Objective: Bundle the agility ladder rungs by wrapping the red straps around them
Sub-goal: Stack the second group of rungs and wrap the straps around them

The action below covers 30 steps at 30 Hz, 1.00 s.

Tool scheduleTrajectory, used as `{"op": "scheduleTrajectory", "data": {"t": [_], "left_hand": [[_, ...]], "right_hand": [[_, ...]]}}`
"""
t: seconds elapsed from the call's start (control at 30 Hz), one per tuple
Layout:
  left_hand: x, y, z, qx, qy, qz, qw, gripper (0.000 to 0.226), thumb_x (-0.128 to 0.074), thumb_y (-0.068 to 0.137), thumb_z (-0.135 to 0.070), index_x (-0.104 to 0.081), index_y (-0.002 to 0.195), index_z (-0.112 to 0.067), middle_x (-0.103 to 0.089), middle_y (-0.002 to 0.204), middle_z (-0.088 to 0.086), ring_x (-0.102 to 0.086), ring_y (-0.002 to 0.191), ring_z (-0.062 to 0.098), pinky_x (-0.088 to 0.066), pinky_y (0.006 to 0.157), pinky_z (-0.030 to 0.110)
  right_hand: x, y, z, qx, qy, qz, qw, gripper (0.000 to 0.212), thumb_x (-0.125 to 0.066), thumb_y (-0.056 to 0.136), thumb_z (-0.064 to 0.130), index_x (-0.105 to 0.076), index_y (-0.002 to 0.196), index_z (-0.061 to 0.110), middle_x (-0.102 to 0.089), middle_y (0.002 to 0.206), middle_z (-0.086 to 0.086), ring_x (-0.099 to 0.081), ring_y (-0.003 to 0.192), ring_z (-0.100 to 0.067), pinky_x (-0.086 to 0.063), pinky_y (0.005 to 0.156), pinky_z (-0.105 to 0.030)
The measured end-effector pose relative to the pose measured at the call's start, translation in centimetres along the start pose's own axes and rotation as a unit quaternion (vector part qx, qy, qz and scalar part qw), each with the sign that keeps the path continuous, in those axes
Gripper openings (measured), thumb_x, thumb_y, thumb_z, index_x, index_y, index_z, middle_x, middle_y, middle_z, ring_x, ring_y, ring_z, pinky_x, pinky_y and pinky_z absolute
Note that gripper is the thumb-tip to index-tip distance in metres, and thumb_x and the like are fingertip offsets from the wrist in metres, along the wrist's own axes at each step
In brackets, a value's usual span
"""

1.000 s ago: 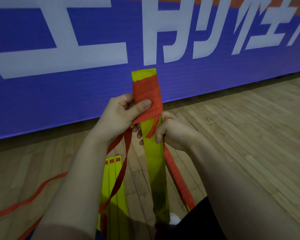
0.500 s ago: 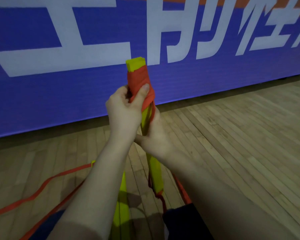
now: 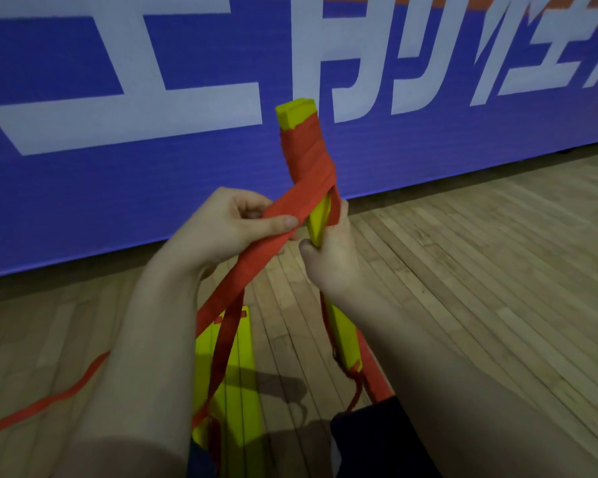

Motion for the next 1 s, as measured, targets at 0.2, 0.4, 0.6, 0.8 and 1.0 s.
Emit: {"op": "scheduleTrajectory", "data": {"t": [0.2, 0.4, 0.6, 0.8, 1.0], "left_hand": [[-0.4, -0.6, -0.4, -0.022, -0.08, 0.047, 0.995, 0.016, -0.065, 0.079, -0.023, -0.067, 0.084, -0.007, -0.075, 0.084, 0.013, -0.072, 0.072, 0.018, -0.055, 0.062, 0.021], [1.7, -0.3, -1.3, -0.055, -0.04, -0.066, 0.995, 0.019, -0.071, 0.071, -0.027, -0.065, 0.07, -0.009, -0.065, 0.051, 0.001, -0.058, 0.042, 0.005, -0.044, 0.043, 0.013], [3.1, 0.0, -0.9, -0.076, -0.087, -0.138, 0.984, 0.027, -0.074, 0.067, -0.023, -0.063, 0.088, -0.011, -0.066, 0.064, -0.007, -0.045, 0.034, 0.0, -0.033, 0.035, 0.012], [0.9, -0.2, -1.6, -0.111, -0.079, -0.03, 0.99, 0.014, -0.064, 0.075, -0.026, -0.065, 0.085, -0.015, -0.063, 0.052, -0.001, -0.04, 0.034, 0.002, -0.029, 0.035, 0.012], [1.1, 0.1, -0.4, -0.074, -0.12, -0.128, 0.982, 0.009, -0.072, 0.081, -0.02, -0.069, 0.088, -0.015, -0.067, 0.061, 0.0, -0.05, 0.043, 0.005, -0.034, 0.04, 0.018]], "right_hand": [[0.8, 0.3, 0.1, -0.012, 0.053, 0.027, 0.998, 0.058, -0.057, 0.073, -0.01, -0.04, 0.127, 0.001, -0.035, 0.104, 0.008, -0.042, 0.099, -0.009, -0.031, 0.081, -0.013], [1.2, 0.2, 0.4, -0.095, 0.123, 0.093, 0.983, 0.051, -0.062, 0.075, -0.007, -0.033, 0.112, 0.01, -0.037, 0.085, 0.009, -0.046, 0.074, -0.007, -0.047, 0.076, -0.039], [-1.0, -1.4, 2.8, -0.129, 0.292, 0.243, 0.916, 0.067, -0.052, 0.049, -0.011, -0.055, 0.111, 0.015, -0.061, 0.083, -0.014, -0.06, 0.071, -0.022, -0.046, 0.062, -0.034], [-2.1, -2.6, 2.8, -0.199, 0.327, 0.311, 0.87, 0.054, -0.044, 0.037, -0.009, -0.065, 0.087, -0.004, -0.06, 0.08, -0.021, -0.06, 0.068, -0.035, -0.052, 0.072, -0.05], [-1.9, -1.5, 0.8, -0.221, 0.261, 0.236, 0.91, 0.061, -0.048, 0.04, -0.003, -0.06, 0.1, -0.001, -0.064, 0.094, -0.031, -0.062, 0.085, -0.046, -0.047, 0.07, -0.042]]}}
Point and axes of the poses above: each hand's wrist, its own y-axis towards the middle knuckle, its own x-axis out of the back of the hand, z = x × y, the point moved 9 cm from there along y, towards the middle knuckle
